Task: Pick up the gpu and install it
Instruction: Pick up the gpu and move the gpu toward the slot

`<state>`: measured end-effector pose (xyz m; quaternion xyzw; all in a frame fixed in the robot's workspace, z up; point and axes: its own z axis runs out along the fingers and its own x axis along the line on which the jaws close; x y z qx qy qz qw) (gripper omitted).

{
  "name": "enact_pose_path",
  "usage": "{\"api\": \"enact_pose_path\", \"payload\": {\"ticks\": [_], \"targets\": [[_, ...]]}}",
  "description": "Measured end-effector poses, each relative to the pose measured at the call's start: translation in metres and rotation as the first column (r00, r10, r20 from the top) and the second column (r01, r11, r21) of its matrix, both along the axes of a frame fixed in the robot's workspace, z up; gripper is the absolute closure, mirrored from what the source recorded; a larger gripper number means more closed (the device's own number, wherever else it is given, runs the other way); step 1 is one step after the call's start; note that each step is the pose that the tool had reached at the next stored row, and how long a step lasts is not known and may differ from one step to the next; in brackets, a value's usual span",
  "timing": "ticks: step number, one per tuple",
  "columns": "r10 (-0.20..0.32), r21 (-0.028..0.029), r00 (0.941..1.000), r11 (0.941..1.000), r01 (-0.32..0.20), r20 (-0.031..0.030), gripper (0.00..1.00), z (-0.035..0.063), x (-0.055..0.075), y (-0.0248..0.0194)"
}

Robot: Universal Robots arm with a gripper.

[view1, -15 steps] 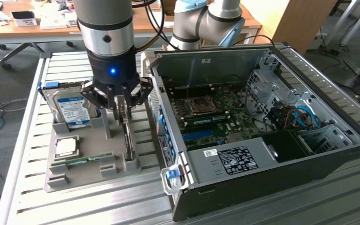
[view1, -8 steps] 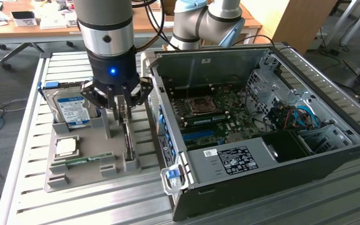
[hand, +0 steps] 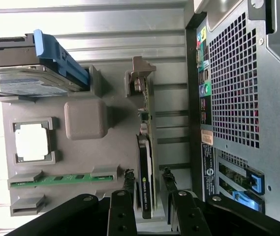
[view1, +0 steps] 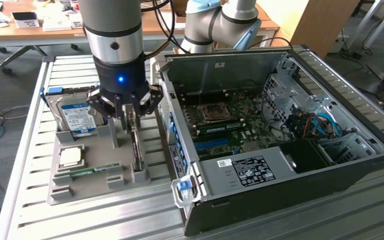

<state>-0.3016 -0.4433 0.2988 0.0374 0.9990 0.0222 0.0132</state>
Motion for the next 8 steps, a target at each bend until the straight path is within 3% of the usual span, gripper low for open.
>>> {"api": "enact_pose_path", "payload": {"ticks": [8], "targets": [[0.0,0.0,1.0,1.0,0.0,0.0,0.64,-0.0053,0.0,0.0]]}}
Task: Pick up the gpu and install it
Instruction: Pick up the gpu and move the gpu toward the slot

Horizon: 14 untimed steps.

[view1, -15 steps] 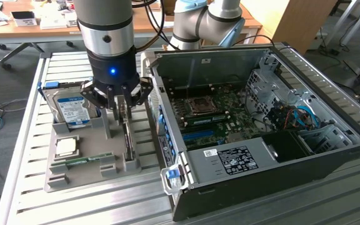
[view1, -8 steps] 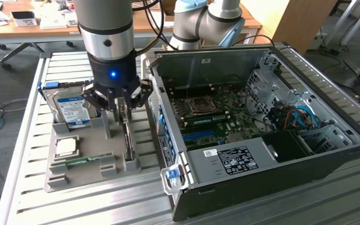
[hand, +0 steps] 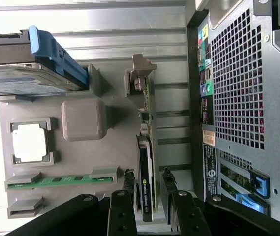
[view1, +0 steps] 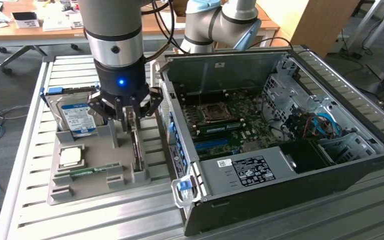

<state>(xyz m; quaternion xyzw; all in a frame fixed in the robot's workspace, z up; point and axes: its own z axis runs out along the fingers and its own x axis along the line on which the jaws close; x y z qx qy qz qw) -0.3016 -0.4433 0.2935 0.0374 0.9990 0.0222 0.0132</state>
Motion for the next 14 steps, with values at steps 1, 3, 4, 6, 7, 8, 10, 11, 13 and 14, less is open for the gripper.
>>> {"api": "enact_pose_path", "payload": {"ticks": [1,3,4,6,7,8,10,11,13,14], "targets": [[0.0,-0.0002,1.0,1.0,0.0,-0.0002,0.64,-0.0002,0.0,0.0],[0.0,-0.0001,1.0,1.0,0.0,-0.0001,0.64,-0.0006,-0.0001,0.0],[0.0,0.0,1.0,1.0,0.0,0.0,0.64,-0.0007,0.0,0.0],[0.0,0.0,1.0,1.0,0.0,0.0,0.64,-0.0008,0.0,0.0],[0.0,0.0001,1.0,1.0,0.0,0.0001,0.64,-0.001,0.0,0.0],[0.0,0.0001,1.0,1.0,0.0,0.0001,0.64,-0.0012,0.0,0.0],[0.0,0.0,1.0,1.0,0.0,0.0,0.64,-0.0021,0.0,0.0],[0.0,0.0,1.0,1.0,0.0,0.0,0.64,-0.0022,0.0,0.0],[0.0,0.0001,1.0,1.0,0.0,0.0,0.64,-0.0023,0.0,0.0],[0.0,0.0002,1.0,1.0,0.0,0.0002,0.64,-0.0026,0.0,0.0]]}}
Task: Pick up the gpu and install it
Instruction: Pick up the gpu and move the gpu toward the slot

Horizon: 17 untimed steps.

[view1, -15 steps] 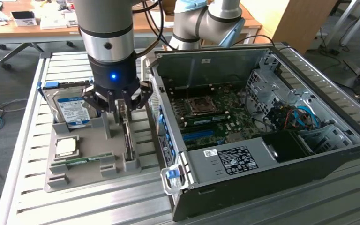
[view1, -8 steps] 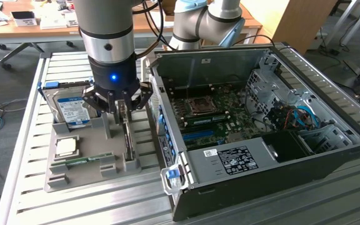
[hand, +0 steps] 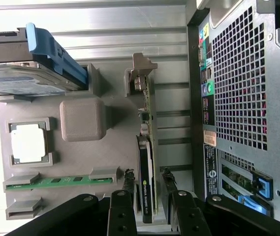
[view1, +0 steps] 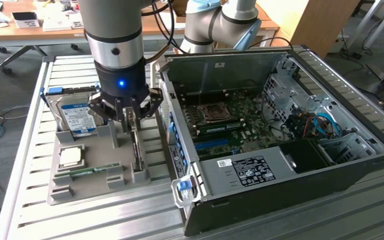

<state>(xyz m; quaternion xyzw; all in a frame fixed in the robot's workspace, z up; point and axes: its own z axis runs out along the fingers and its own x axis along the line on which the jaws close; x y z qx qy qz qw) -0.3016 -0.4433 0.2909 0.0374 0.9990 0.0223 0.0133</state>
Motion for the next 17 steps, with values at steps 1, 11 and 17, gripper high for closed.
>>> {"api": "enact_pose_path", "payload": {"ticks": [1,11,17], "targets": [[0.0,0.0001,1.0,1.0,0.0,0.0001,0.64,-0.0003,0.0,0.0],[0.0,-0.0001,1.0,1.0,0.0,-0.0002,0.64,-0.0026,0.003,0.0],[0.0,-0.0001,1.0,1.0,0.0,-0.0002,0.64,-0.0105,0.003,0.0]]}}
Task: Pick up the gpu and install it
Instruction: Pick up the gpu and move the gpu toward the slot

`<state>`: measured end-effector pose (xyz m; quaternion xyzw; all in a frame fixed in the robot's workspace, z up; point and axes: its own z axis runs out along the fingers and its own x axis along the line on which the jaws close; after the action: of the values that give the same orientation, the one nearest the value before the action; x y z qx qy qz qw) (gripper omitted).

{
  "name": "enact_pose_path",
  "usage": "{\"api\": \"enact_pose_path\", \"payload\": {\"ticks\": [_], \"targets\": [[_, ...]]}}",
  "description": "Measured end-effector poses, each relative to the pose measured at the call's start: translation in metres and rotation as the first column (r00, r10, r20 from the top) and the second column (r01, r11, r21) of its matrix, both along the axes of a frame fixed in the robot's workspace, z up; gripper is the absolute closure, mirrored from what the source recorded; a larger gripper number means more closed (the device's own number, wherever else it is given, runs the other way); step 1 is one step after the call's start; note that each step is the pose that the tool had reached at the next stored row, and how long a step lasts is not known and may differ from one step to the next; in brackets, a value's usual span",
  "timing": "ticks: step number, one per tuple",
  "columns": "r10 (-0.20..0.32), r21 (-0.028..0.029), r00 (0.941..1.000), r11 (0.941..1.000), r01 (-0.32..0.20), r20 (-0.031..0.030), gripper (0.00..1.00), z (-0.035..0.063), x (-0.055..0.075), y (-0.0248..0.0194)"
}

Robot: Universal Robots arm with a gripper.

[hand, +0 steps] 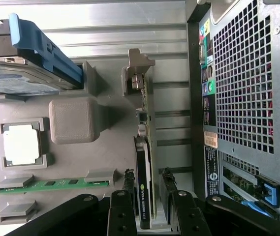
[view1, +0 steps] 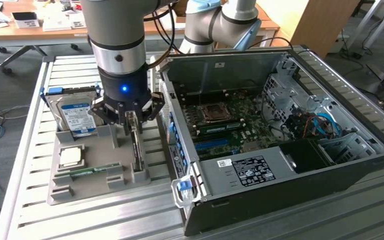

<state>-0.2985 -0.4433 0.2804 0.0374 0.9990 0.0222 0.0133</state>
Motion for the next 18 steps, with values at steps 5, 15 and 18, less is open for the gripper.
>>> {"api": "enact_pose_path", "payload": {"ticks": [5,15,18], "targets": [[0.0,0.0,1.0,1.0,0.0,0.0,0.64,0.0,0.0,0.0],[0.0,-0.0001,1.0,1.0,0.0,-0.0002,0.64,-0.0014,-0.0013,0.0],[0.0,0.0,1.0,1.0,0.0,-0.0001,0.64,-0.0015,-0.0012,0.0]]}}
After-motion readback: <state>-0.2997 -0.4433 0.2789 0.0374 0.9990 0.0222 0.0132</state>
